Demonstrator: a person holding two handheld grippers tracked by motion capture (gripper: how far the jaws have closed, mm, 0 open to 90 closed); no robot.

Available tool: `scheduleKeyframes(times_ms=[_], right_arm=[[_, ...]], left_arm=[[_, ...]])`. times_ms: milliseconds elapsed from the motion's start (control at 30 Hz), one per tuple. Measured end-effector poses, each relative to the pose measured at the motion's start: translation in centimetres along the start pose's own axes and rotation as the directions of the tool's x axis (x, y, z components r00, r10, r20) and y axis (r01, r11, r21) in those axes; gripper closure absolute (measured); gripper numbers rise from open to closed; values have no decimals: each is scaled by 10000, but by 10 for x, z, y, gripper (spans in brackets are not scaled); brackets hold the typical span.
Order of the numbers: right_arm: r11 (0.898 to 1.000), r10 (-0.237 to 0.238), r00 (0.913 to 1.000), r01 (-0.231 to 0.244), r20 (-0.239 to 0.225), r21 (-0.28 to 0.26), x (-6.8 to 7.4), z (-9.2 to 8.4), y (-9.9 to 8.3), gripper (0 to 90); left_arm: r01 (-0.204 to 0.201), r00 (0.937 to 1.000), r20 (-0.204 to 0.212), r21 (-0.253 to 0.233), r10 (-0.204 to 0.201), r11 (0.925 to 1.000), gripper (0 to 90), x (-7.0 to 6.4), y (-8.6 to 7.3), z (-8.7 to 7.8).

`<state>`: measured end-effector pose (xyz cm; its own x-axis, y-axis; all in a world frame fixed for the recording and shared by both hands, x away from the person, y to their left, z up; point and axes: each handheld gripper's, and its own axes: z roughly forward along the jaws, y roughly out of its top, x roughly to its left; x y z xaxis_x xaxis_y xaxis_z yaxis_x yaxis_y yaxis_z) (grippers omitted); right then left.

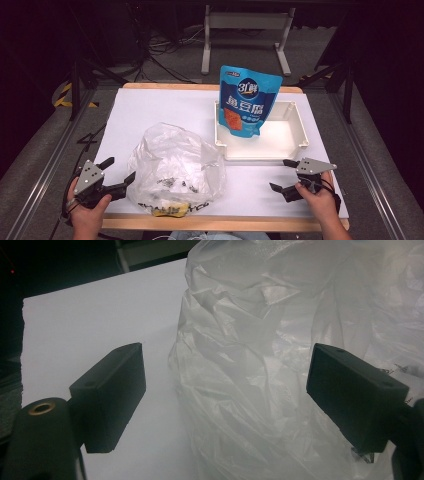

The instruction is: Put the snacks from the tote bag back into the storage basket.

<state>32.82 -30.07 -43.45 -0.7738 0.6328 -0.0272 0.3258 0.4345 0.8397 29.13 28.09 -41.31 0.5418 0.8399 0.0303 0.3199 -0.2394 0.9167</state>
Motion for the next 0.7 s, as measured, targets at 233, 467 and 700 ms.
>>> scheduleKeyframes(times_ms=[233,467,700], right_arm=[[9971,201,9992,-227,359,724,-2,6,-8,43],[9930,227,9980,-293,584,1147,0,10,-8,43],[9918,282,9983,-344,514,1234,-1,11,-8,43]], left_arm=[[2,10000,43,13,-2,10000,168,0,0,0],[15,10000,56,35,-15,10000,168,0,-1,1],[54,10000,46,37,-55,10000,168,0,-1,2]])
